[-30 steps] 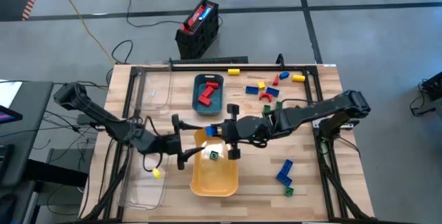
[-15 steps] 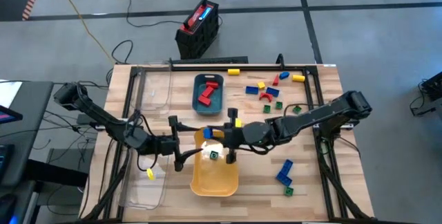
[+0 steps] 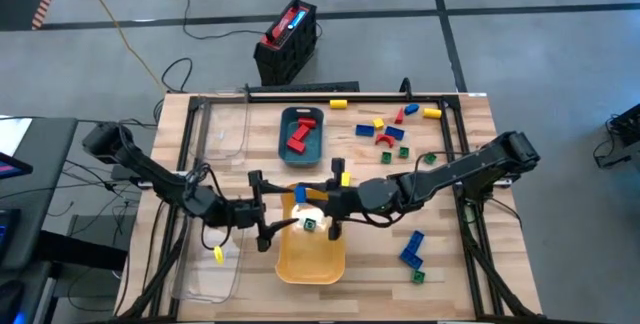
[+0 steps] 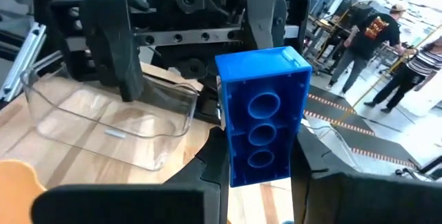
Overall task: Sort blocks
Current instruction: Put the rectangular blue game piece into the bottom transparent bin
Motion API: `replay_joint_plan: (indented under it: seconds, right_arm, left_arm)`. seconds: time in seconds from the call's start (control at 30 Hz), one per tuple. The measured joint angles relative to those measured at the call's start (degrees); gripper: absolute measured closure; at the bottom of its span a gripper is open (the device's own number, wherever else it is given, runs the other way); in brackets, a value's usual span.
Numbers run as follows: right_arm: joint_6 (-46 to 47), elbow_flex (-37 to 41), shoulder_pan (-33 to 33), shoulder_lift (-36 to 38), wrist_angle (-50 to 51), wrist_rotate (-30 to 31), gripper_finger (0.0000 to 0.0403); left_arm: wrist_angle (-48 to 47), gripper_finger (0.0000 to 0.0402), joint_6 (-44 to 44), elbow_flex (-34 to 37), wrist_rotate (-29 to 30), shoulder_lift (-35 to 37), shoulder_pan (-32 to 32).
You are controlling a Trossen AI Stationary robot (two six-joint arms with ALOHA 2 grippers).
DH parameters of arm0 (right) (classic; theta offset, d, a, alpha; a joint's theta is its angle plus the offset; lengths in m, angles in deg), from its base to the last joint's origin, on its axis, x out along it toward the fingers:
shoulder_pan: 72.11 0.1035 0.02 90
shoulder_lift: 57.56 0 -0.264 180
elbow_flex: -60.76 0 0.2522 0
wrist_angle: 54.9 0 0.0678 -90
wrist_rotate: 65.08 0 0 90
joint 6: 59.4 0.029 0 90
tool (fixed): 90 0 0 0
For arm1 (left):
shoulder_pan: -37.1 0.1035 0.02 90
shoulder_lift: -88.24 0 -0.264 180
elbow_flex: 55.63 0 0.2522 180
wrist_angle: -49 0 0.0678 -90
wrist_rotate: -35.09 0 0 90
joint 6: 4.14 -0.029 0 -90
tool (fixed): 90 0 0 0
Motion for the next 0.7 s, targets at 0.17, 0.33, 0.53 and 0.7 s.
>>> replay_joint_plan:
  seconds: [0.17, 0.33, 0.53, 0.7]
  right_arm:
    - [-0.3, 0.0, 1.2, 0.0, 0.5, 0.1, 0.0319]
    - [-2.8, 0.0, 3.1, -0.2, 1.1, 6.6, 0.0319]
    - [-3.5, 0.0, 3.6, 0.1, 0.9, 6.9, 0.0319]
    - [-3.6, 0.0, 2.6, 0.1, -0.2, 4.2, 0.0319]
  left_arm:
    - [3.1, 0.0098, -2.4, 0.0, 0.3, -0.3, 0.0]
    - [3.3, 0.0098, -4.1, -0.1, 3.1, 0.2, -0.6]
    - [3.4, 0.0098, -3.8, -0.1, 3.0, 0.2, -0.7]
    - [3.3, 0.0098, -1.6, -0.1, 0.1, 0.1, 0.1]
